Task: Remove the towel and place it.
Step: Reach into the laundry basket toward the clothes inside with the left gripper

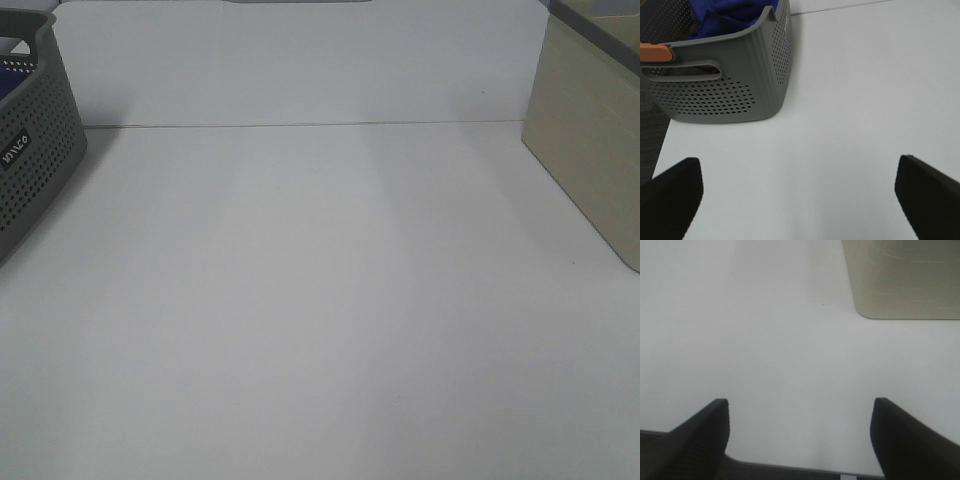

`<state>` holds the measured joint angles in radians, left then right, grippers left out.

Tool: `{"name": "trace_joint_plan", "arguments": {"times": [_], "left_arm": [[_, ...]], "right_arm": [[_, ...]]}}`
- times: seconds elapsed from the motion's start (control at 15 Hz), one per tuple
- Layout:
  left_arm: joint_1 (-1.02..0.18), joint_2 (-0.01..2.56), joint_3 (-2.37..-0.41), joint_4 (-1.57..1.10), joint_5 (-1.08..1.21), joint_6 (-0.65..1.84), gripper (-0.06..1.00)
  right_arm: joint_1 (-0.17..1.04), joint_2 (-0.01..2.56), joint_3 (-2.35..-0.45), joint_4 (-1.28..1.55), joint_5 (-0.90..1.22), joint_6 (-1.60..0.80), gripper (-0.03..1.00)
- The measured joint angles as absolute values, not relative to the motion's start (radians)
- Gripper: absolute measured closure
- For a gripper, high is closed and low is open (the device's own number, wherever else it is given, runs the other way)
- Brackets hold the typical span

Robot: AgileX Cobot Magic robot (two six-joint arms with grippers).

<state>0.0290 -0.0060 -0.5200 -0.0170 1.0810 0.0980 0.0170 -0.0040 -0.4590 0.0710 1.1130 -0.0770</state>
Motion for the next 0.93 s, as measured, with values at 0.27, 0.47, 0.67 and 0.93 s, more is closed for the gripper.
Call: {"name": "trace_joint_plan", "arguments": {"times": [0.27, 0.47, 0.67, 0.93], "left_arm": [[0.029, -0.006, -0.52, -0.017, 1.081, 0.105, -0.05], [0.029, -0.006, -0.52, -0.012, 1.081, 0.109, -0.05], [0.029, -0.006, -0.52, -0.01, 1.081, 0.114, -0.05], [0.029, -0.006, -0.52, -0.01, 1.081, 0.116, -0.05]], "right_arm": [[0.017, -0.004, -0.459, 0.071, 1.113, -0.077, 0.21], [0.017, -0.004, -0.459, 0.071, 1.113, -0.077, 0.21], [0.017, -0.004, -0.459, 0.071, 1.113, -0.077, 0.21], [0.017, -0.004, -0.459, 0.071, 1.113, -0.077, 0.21]]}}
